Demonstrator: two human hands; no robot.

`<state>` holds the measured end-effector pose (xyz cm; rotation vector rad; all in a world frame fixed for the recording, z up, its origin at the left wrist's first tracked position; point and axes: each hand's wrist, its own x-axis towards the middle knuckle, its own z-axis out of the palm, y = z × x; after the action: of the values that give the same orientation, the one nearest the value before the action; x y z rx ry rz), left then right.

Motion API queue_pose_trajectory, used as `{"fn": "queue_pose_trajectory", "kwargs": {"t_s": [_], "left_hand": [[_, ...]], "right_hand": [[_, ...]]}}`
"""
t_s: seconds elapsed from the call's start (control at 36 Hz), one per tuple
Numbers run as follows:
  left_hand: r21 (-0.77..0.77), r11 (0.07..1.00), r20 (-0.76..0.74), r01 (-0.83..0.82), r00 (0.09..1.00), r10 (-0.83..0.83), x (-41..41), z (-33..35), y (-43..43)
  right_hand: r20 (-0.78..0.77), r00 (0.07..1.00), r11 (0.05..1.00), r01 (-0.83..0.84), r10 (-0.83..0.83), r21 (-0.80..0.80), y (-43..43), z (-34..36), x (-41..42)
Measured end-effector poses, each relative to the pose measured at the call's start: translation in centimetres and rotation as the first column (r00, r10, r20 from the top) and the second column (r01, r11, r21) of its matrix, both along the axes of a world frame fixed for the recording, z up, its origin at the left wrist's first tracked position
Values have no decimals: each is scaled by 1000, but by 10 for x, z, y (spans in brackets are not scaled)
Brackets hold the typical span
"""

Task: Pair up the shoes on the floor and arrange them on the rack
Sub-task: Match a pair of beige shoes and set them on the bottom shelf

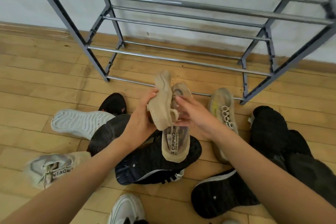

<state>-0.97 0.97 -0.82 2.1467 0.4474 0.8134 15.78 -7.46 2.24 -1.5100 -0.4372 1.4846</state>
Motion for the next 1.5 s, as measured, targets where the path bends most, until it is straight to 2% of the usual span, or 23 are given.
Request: {"fn": "queue_pose_trajectory", "kwargs": {"t_s": [0.08, 0.14, 0.19, 0.22, 0.28, 0.31, 0.33, 0.36, 0.42, 0.47, 0.56, 0.64, 0.72, 0.81, 0.92, 1.0, 1.08, 1.17, 1.22, 1.28, 1.39, 1.5], "left_hand": [[-34, 995, -44, 98, 994, -99, -4, 8, -2], [-96, 986, -32, 133, 990, -136, -10, 13, 0], [-286, 948, -38, 140, 987, -157, -15, 17, -2], [-434, 891, -31, 130, 987, -159, -16, 20, -4], [-700, 707, 16, 104, 991, -131, -13, 23, -9], [-791, 606, 21, 89, 993, -118, -10, 23, -11], [-819, 570, -6, 64, 993, -122, -6, 22, -12], [-829, 559, -49, 34, 990, -133, -3, 20, -15], [-760, 649, -169, -45, 977, -130, 2, 14, -21], [-732, 674, -250, -101, 960, -127, 5, 9, -26], [-742, 654, -270, -147, 958, -91, 7, 6, -29], [-709, 679, -307, -191, 950, -52, 9, 8, -30], [-716, 673, -288, -182, 956, -47, 10, 11, -34], [-705, 684, -257, -190, 966, 4, 10, 14, -40], [-717, 668, -186, -200, 978, 93, 18, 18, -46], [-739, 658, -155, -145, 987, 43, 31, 24, -51], [-691, 708, -231, -146, 973, -24, 46, 26, -56], [-623, 773, -320, -121, 941, -111, 62, 26, -66], [-537, 840, -413, -79, 893, -180, 75, 24, -76], [-497, 866, -490, -56, 842, -227, 89, 20, -86], [-574, 806, -613, -144, 729, -306, 116, 6, -102], [-641, 723, -671, -260, 648, -362, 135, -13, -113]], "right_hand": [[-39, 999, 996, 20, -17, 86, -8, -1, -2], [0, 1000, 993, 24, -24, 117, -14, 1, 0], [131, 991, 992, 23, -39, 121, -20, 3, 3], [224, 974, 992, 9, -37, 123, -24, 3, 5], [389, 921, 992, -31, -18, 120, -34, 0, 8], [442, 897, 993, -44, -9, 108, -40, -2, 9], [487, 873, 995, -56, 6, 88, -45, -3, 9], [533, 846, 996, -70, 28, 60, -50, -5, 8], [612, 787, 995, -99, 80, -3, -59, -11, 7], [645, 758, 994, -107, 99, -26, -64, -15, 5], [617, 784, 997, -70, 65, -16, -65, -17, 4], [537, 844, 999, 32, -10, -32, -63, -22, 4], [409, 912, 983, 109, -41, -146, -59, -26, 5], [287, 954, 987, 122, -88, -101, -58, -26, 6], [237, 949, 978, 207, -209, 33, -67, -22, 11], [250, 929, 962, 268, -272, 51, -76, -16, 22], [249, 921, 953, 303, -298, 19, -87, -11, 36], [285, 904, 940, 340, -319, -24, -102, -13, 50], [289, 892, 926, 375, -346, -49, -116, -16, 60], [322, 873, 909, 410, -365, -82, -130, -21, 70], [423, 829, 874, 463, -366, -151, -158, -29, 90], [441, 821, 864, 473, -361, -172, -180, -38, 101]]}}
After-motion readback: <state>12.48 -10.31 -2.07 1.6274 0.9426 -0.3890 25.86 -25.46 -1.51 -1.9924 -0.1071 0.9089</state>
